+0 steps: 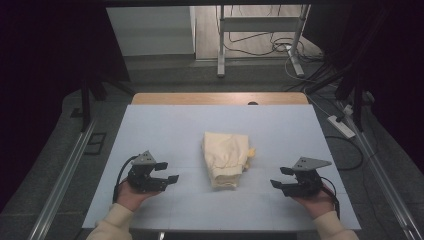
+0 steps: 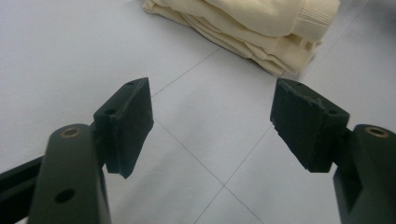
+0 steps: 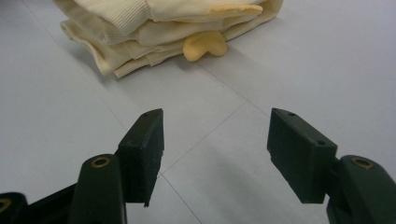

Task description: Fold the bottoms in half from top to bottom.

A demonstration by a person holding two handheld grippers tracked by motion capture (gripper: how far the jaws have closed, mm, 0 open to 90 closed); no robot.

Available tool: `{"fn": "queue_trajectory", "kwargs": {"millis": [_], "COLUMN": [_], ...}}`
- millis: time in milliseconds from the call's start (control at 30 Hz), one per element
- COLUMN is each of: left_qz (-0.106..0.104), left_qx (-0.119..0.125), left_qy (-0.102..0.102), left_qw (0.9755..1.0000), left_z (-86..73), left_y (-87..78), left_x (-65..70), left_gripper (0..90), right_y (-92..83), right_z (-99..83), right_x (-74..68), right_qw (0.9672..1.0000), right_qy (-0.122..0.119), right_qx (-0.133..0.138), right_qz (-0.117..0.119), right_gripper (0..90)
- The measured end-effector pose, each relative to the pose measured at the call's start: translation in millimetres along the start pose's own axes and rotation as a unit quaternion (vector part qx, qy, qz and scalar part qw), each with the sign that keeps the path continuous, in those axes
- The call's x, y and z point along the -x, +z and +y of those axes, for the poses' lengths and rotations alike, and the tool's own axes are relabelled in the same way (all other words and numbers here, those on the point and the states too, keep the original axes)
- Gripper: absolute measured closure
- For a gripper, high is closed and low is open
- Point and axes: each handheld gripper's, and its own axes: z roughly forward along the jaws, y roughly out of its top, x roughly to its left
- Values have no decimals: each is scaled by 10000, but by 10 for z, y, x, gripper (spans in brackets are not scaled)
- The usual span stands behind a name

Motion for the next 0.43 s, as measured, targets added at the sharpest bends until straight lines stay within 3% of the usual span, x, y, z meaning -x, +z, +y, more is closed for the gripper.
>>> {"fn": "queue_trajectory", "kwargs": {"millis": [433], "left_qz": [-15], "left_qx": [-13], "left_qy": [12], "left_qw": [10000], "left_z": [-2], "left_y": [8], "left_x": [3], "left_gripper": [290], "right_y": [2], "right_z": [1], "right_x": [2], "right_qw": [10000], "right_qy": [-8], "right_qx": [-11], "right_qz": [-17], "right_gripper": [360]}}
